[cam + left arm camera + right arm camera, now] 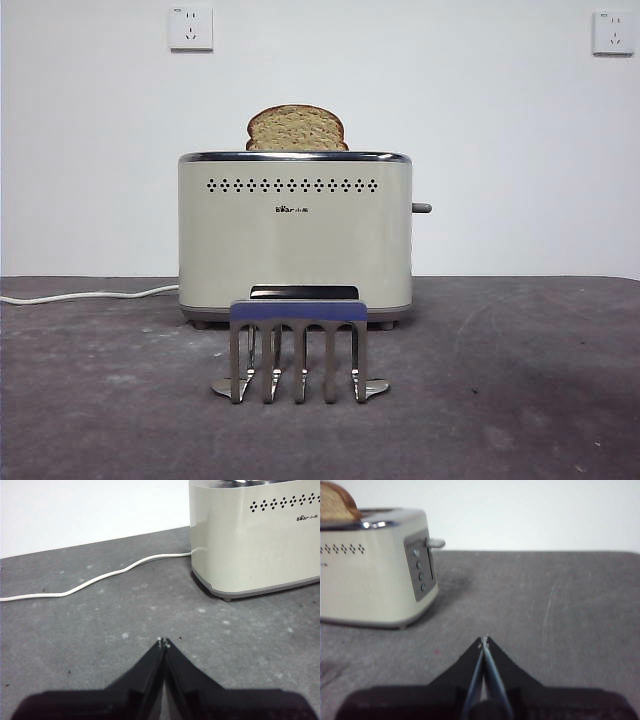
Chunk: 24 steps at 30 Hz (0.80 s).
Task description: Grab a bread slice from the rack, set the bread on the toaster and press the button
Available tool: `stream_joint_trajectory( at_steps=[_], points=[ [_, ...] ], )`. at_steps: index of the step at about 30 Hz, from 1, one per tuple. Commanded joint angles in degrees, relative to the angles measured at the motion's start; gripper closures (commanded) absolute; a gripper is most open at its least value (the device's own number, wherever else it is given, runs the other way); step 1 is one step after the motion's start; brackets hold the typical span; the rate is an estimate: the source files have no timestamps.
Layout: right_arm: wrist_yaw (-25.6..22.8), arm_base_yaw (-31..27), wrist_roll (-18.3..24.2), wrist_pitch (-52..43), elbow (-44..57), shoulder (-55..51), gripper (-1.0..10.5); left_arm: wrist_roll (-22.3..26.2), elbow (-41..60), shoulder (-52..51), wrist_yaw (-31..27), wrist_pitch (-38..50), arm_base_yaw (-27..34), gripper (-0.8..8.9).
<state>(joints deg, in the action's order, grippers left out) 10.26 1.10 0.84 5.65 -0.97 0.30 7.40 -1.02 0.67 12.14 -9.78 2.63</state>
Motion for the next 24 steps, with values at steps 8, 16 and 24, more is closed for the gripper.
stream_joint_trajectory(
  at_steps=[8,16,24],
  points=[
    [-0.13,0.04,-5.84,4.02,0.63,-0.24,9.5,-0.37,0.81,-0.09,-0.07,0.15,0.2,8.17],
    [-0.15,0.04,-6.32,4.02,0.63,-0.2,9.5,-0.37,0.81,-0.09,-0.07,0.15,0.2,8.17],
    [-0.15,0.04,-6.32,4.02,0.61,-0.2,9.5,-0.37,0.81,-0.09,-0.07,0.15,0.2,8.17]
  ],
)
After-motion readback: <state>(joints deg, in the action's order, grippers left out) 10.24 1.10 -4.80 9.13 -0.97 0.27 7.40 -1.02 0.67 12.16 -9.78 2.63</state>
